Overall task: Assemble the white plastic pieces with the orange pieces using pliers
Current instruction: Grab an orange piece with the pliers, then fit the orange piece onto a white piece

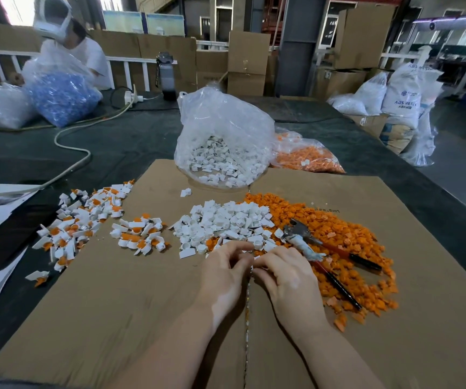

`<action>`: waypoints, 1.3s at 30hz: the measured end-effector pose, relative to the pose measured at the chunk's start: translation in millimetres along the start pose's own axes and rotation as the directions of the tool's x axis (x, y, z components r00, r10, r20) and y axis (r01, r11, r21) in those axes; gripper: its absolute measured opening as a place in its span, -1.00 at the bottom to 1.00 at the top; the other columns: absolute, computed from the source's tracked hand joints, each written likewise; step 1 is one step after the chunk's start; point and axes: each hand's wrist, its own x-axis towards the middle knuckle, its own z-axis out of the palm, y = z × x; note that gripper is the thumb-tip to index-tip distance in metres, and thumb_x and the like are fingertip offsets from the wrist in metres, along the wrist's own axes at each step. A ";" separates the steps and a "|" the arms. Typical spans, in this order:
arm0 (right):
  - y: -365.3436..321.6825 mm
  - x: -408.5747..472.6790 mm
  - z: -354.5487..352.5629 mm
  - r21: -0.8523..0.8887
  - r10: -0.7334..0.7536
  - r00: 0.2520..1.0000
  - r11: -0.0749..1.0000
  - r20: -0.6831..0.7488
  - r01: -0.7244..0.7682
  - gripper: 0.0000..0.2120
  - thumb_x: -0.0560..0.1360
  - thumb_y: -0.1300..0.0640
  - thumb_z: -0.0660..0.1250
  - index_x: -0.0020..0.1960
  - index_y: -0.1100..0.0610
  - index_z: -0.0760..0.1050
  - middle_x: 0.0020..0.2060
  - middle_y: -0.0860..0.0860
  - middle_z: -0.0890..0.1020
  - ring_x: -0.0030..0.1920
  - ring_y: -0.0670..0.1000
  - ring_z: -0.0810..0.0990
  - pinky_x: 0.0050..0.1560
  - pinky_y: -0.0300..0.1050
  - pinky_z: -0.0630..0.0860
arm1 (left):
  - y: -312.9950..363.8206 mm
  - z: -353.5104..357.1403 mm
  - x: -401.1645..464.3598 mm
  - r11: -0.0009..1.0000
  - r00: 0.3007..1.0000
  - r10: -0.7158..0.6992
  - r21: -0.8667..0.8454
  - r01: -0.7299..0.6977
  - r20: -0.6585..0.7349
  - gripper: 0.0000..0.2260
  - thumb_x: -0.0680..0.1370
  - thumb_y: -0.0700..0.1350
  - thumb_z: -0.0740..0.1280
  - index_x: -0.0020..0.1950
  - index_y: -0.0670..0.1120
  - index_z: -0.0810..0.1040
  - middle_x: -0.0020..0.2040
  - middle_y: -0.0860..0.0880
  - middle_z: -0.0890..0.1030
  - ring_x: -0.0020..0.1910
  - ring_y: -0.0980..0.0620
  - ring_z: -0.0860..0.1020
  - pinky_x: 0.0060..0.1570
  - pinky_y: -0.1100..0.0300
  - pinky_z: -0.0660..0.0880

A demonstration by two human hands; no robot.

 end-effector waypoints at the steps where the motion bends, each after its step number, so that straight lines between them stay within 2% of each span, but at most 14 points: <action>1: -0.7 0.5 0.6 -0.022 0.005 1.000 1.000 0.014 -0.005 -0.91 0.37 0.23 0.49 -0.22 0.16 0.57 -0.31 0.01 0.54 -0.26 0.07 0.50 -0.27 0.00 0.48 | -0.2 0.5 0.0 1.000 1.000 0.004 -0.007 -0.004 0.004 -0.84 0.52 -0.27 0.33 -0.06 0.00 0.58 -0.16 -0.07 0.63 -0.13 0.05 0.58 -0.10 0.30 0.48; 5: -4.0 0.7 0.6 -0.090 0.023 1.000 0.996 0.021 -0.021 -0.88 0.36 0.19 0.50 -0.26 0.13 0.55 -0.33 -0.01 0.53 -0.27 0.05 0.50 -0.29 -0.06 0.41 | 0.1 1.5 -0.1 0.999 1.000 0.014 -0.049 -0.014 0.010 -0.81 0.49 -0.33 0.34 -0.14 -0.03 0.56 -0.22 0.01 0.61 -0.21 0.18 0.56 -0.19 0.44 0.44; 7: -4.1 -0.4 0.5 -0.090 0.020 1.000 0.996 0.003 -0.020 -0.88 0.36 0.19 0.51 -0.25 0.12 0.57 -0.32 -0.02 0.54 -0.27 0.05 0.51 -0.28 -0.06 0.41 | -0.3 1.2 -0.7 0.999 1.000 0.020 -0.035 -0.020 -0.001 -0.82 0.49 -0.32 0.34 -0.13 -0.02 0.56 -0.20 0.00 0.62 -0.18 0.16 0.57 -0.16 0.39 0.46; 9: -3.4 -1.6 -0.1 -0.074 0.031 0.999 0.997 -0.030 -0.033 -0.89 0.35 0.20 0.51 -0.23 0.13 0.58 -0.31 -0.02 0.56 -0.26 0.05 0.52 -0.27 -0.06 0.43 | -0.2 0.2 -2.9 0.998 1.000 0.020 -0.053 -0.021 -0.013 -0.82 0.49 -0.31 0.33 -0.09 -0.02 0.57 -0.15 -0.03 0.64 -0.14 0.09 0.58 -0.10 0.31 0.49; 11: -2.7 -2.0 -0.6 -0.053 0.054 0.996 0.997 -0.073 -0.058 -0.88 0.33 0.24 0.52 -0.23 0.14 0.58 -0.31 -0.01 0.57 -0.26 0.06 0.54 -0.26 -0.03 0.46 | 1.3 -0.4 -6.2 0.993 0.999 0.016 -0.113 -0.012 0.029 -0.74 0.47 -0.38 0.30 -0.03 -0.03 0.58 -0.09 -0.06 0.64 -0.11 0.06 0.58 -0.06 0.28 0.50; 13: -2.1 -2.2 -0.6 -0.028 0.062 0.993 0.997 -0.104 -0.065 -0.87 0.32 0.28 0.52 -0.24 0.16 0.58 -0.32 0.00 0.58 -0.26 0.07 0.55 -0.28 0.00 0.50 | 1.7 0.5 -8.8 0.996 0.993 0.036 -0.087 -0.026 0.115 -0.65 0.43 -0.41 0.32 0.07 -0.02 0.56 -0.05 -0.09 0.62 -0.15 0.09 0.54 -0.11 0.32 0.48; 15: -1.6 -3.0 -0.3 0.006 0.046 0.993 0.999 -0.109 -0.046 -0.89 0.33 0.30 0.50 -0.22 0.17 0.59 -0.30 0.01 0.59 -0.25 0.07 0.56 -0.24 0.01 0.52 | 0.8 1.3 -9.1 0.999 0.989 0.047 -0.021 -0.045 0.144 -0.63 0.41 -0.36 0.39 0.10 0.01 0.54 -0.07 -0.09 0.60 -0.24 0.16 0.50 -0.19 0.40 0.44; 18: 0.2 -4.8 -0.5 0.055 0.080 0.988 0.996 -0.136 -0.073 -0.92 0.38 0.30 0.44 -0.15 0.17 0.62 -0.25 -0.01 0.63 -0.20 0.04 0.58 -0.13 -0.09 0.46 | -0.6 0.4 -7.3 0.998 0.995 0.051 -0.025 -0.049 0.085 -0.64 0.38 -0.34 0.45 0.02 0.06 0.54 -0.16 -0.11 0.56 -0.34 0.21 0.43 -0.25 0.43 0.40; 21: 1.8 -5.6 -1.6 0.101 0.151 0.977 0.985 -0.150 -0.137 -0.86 0.38 0.35 0.44 -0.10 0.17 0.62 -0.22 -0.02 0.63 -0.16 0.04 0.58 -0.07 -0.14 0.39 | -0.8 0.0 -7.4 0.998 0.996 0.054 -0.046 -0.050 0.075 -0.62 0.37 -0.38 0.44 -0.02 0.07 0.53 -0.18 -0.10 0.53 -0.36 0.25 0.42 -0.28 0.46 0.39; 26: 0.4 -6.3 -2.1 0.103 0.068 0.988 0.993 -0.142 -0.053 -0.88 0.37 0.32 0.47 -0.11 0.18 0.63 -0.21 -0.01 0.63 -0.15 0.05 0.58 -0.10 -0.01 0.51 | 1.1 -0.6 -8.6 0.997 0.996 0.066 -0.050 -0.063 0.060 -0.63 0.36 -0.38 0.45 -0.06 0.06 0.53 -0.19 -0.09 0.54 -0.35 0.26 0.43 -0.28 0.46 0.39; 29: -0.1 -6.3 -2.0 0.083 0.044 0.989 0.996 -0.139 -0.033 -0.95 0.39 0.24 0.42 -0.15 0.16 0.63 -0.23 -0.01 0.61 -0.18 0.05 0.57 -0.14 -0.04 0.50 | 2.2 -0.1 -9.0 0.997 0.997 0.054 -0.053 -0.050 0.061 -0.64 0.37 -0.41 0.41 -0.10 0.06 0.52 -0.25 -0.03 0.52 -0.39 0.26 0.42 -0.31 0.45 0.38; 32: -1.7 -5.4 -1.1 0.029 0.038 0.993 0.999 -0.109 -0.035 -0.95 0.40 0.18 0.37 -0.21 0.13 0.61 -0.26 -0.03 0.59 -0.21 0.04 0.55 -0.15 -0.10 0.42 | 2.6 0.9 -9.5 0.998 0.997 0.034 -0.055 -0.030 0.065 -0.66 0.37 -0.41 0.41 -0.12 0.02 0.51 -0.29 -0.01 0.49 -0.40 0.22 0.39 -0.33 0.44 0.37; 35: -1.6 -5.0 -0.9 -0.002 0.056 0.991 0.998 -0.119 -0.057 -0.95 0.40 0.15 0.37 -0.21 0.11 0.61 -0.27 -0.05 0.59 -0.21 0.02 0.54 -0.13 -0.15 0.32 | 3.3 0.8 -10.3 0.997 0.997 0.066 -0.038 -0.064 0.051 -0.64 0.37 -0.39 0.42 -0.11 0.08 0.51 -0.29 -0.01 0.48 -0.38 0.20 0.40 -0.31 0.44 0.37; 39: 1.8 -6.4 -1.7 -0.001 0.126 0.978 0.992 -0.168 -0.128 -0.91 0.36 0.22 0.50 -0.17 0.14 0.62 -0.25 -0.04 0.60 -0.18 0.05 0.57 -0.12 -0.06 0.42 | 4.0 -5.4 -10.8 0.995 0.993 0.094 -0.026 -0.096 -0.069 -0.73 0.44 -0.30 0.41 -0.15 0.10 0.56 -0.23 -0.01 0.57 -0.31 0.28 0.50 -0.28 0.51 0.38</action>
